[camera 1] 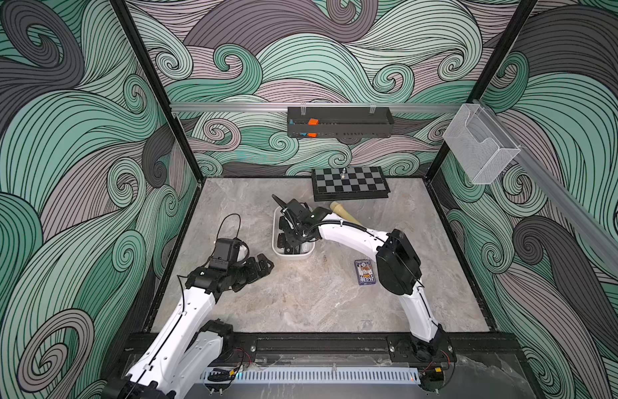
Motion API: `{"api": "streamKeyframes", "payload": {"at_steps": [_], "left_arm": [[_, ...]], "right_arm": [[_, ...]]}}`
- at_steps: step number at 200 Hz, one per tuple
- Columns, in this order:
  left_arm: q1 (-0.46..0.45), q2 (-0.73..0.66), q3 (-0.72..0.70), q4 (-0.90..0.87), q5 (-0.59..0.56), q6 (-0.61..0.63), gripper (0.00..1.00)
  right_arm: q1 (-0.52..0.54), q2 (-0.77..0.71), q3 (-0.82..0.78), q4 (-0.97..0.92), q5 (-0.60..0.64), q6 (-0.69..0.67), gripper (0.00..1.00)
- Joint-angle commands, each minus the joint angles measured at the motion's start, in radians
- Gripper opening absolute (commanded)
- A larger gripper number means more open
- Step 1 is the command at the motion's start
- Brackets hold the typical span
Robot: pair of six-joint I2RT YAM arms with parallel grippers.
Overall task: Place the car key into the storage box
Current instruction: Place the car key in the storage box.
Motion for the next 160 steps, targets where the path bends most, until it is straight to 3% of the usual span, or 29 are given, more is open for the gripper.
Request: {"api": "streamKeyframes", "payload": {"at_steps": [1, 83, 96, 121, 160], "left_arm": [[0.013, -0.023, 0.024, -0.015, -0.05, 0.001, 0.99], [0.044, -0.023, 0.03, -0.023, -0.069, 0.006, 0.99], [0.046, -0.022, 0.027, -0.019, -0.07, 0.004, 0.99], [0.049, -0.019, 0.026, -0.023, -0.073, 0.005, 0.99], [0.048, -0.027, 0.007, 0.01, -0.064, 0.017, 0.99]], "right_arm": [[-0.001, 0.036, 0.028, -0.002, -0.044, 0.03, 0.28], [-0.001, 0.111, 0.066, -0.02, -0.077, 0.038, 0.31], [-0.003, 0.108, 0.073, -0.02, -0.072, 0.035, 0.37], [-0.006, 0.078, 0.085, -0.02, -0.053, 0.02, 0.57], [-0.024, -0.051, 0.071, -0.017, -0.001, -0.032, 0.82]]}}
